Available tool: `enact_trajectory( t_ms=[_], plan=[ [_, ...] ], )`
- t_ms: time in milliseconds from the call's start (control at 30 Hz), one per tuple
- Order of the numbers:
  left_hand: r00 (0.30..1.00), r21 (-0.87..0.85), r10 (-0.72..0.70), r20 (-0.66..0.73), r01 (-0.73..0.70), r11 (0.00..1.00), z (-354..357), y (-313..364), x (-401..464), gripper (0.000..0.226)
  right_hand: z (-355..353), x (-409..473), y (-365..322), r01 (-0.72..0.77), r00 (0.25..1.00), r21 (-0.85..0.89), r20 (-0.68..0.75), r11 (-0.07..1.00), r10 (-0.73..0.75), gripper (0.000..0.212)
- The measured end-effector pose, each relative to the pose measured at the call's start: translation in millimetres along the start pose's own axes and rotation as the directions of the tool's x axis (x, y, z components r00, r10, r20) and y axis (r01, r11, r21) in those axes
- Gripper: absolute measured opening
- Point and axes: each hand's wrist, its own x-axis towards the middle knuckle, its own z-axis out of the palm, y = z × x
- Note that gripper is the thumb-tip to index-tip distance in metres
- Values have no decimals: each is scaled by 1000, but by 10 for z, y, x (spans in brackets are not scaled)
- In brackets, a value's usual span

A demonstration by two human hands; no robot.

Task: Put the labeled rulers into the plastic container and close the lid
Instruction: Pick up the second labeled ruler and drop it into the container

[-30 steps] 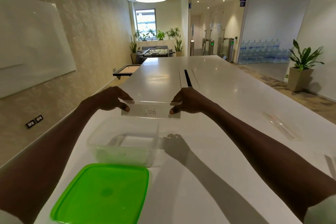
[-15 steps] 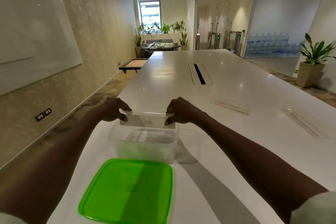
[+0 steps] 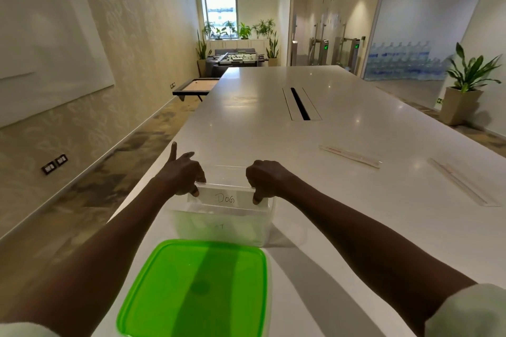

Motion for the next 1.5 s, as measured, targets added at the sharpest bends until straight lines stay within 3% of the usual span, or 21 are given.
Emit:
enact_trajectory(
  t_ms=[267, 467, 667, 867, 967, 1200, 1500],
  plan=[
    [991, 5, -109, 76, 109, 994, 43, 152, 55, 39, 3, 93, -117, 45, 994, -163, 109, 986, -27, 35],
    [974, 17, -158, 161, 157, 987, 104, 198, 82, 44, 44, 143, -91, 46, 989, -135, 142, 990, -26, 38],
    [973, -10, -166, 161, 169, 985, 88, 193, 66, 42, 48, 153, -82, 46, 987, -85, 157, 995, -32, 42],
    [980, -181, -172, 102, 189, 965, -169, 218, 66, 32, 2, 107, -9, 41, 998, 0, 46, 999, -41, 33],
    [982, -285, -164, 90, 183, 941, -376, 275, 44, 40, -50, 56, 31, 42, 997, 45, -67, 998, -39, 30],
    [984, -350, -88, -155, 29, 936, -737, 646, 60, 51, -189, -172, 245, 1, 966, 107, -256, 994, 27, 31],
    [939, -414, 25, -343, -175, 893, -954, 1467, 171, 40, -173, -685, 778, -103, 941, 134, -309, 986, 140, 28]
  ],
)
